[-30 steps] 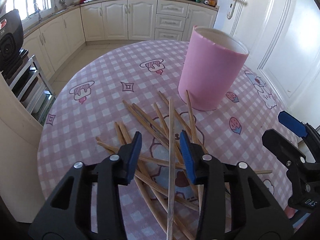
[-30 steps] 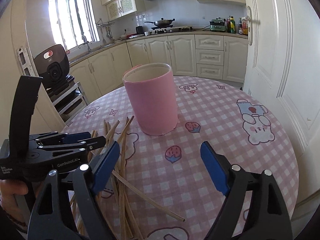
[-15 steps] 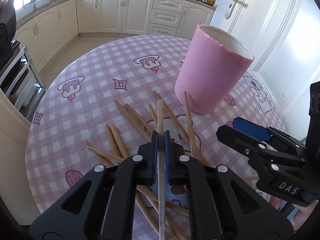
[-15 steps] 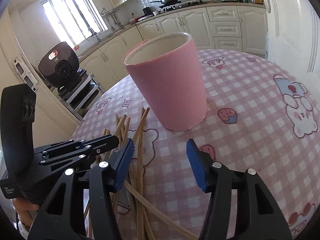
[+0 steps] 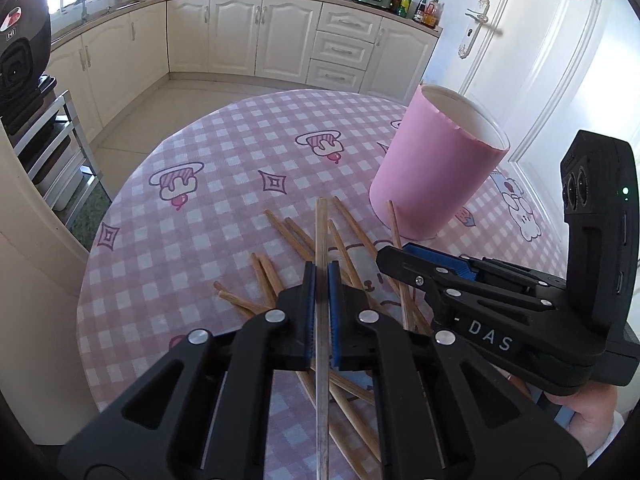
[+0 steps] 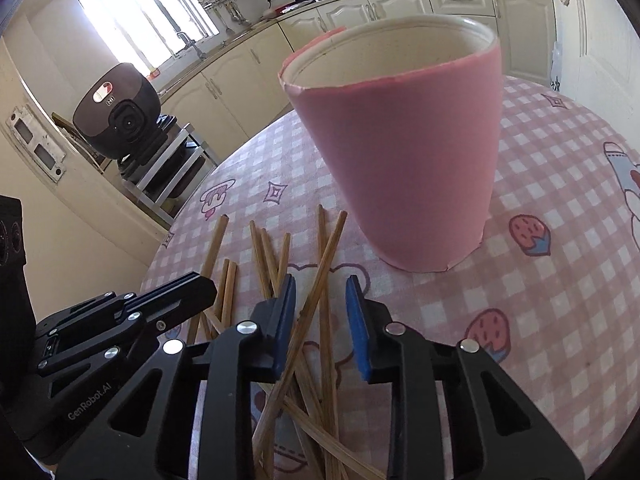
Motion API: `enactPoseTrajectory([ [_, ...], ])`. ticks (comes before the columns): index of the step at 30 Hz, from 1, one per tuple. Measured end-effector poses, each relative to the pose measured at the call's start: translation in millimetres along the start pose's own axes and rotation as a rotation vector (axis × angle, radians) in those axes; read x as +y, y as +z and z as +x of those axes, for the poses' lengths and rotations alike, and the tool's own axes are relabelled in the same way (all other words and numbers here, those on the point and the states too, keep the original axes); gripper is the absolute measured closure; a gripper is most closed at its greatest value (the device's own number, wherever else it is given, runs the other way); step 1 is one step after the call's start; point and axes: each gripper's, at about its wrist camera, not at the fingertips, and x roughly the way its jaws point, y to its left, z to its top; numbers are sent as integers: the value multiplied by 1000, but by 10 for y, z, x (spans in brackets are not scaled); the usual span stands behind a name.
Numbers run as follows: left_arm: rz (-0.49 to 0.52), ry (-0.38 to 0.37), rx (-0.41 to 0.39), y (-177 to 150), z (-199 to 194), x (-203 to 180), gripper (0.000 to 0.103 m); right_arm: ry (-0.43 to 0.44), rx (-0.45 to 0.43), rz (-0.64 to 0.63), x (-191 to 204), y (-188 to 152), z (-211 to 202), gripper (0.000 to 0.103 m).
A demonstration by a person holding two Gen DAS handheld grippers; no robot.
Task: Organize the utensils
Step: 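Lift the chopsticks upright in both tools and carry them over the pink cup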
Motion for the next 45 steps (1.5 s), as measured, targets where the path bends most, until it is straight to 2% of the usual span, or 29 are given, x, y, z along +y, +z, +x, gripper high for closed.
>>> enactPoseTrajectory([
  [5,-1,3,-8,-16,-60,24,96,-1,-7,-1,4,-37,-20,94],
  [11,-2,-13,-41,-25,-295,16,96,44,-52,-1,124,-29,-244,98],
  [17,5,-69,-100,37,-708,-76,96,138,-129,-11,196,-32,-722,98],
  [19,28,-60,-140,55,-886,-153,96,161,-172,-33,247,-20,-955,98],
  [23,51,-101,-210,141,-1231,-292,96,169,-255,-96,402,25,-1355,98],
  [29,115,-79,-341,416,-1620,-573,96,103,-346,-206,601,202,-1788,98],
  [32,143,-15,-427,605,-1703,-708,96,32,-397,-256,647,357,-1927,98],
  [36,104,-15,-512,876,-1722,-761,96,-41,-454,-280,587,593,-2019,98],
  [42,32,-16,-635,1200,-1687,-803,96,-76,-516,-273,459,883,-2085,98],
  [45,-16,9,-675,1324,-1601,-808,96,-86,-526,-276,413,985,-2075,98],
])
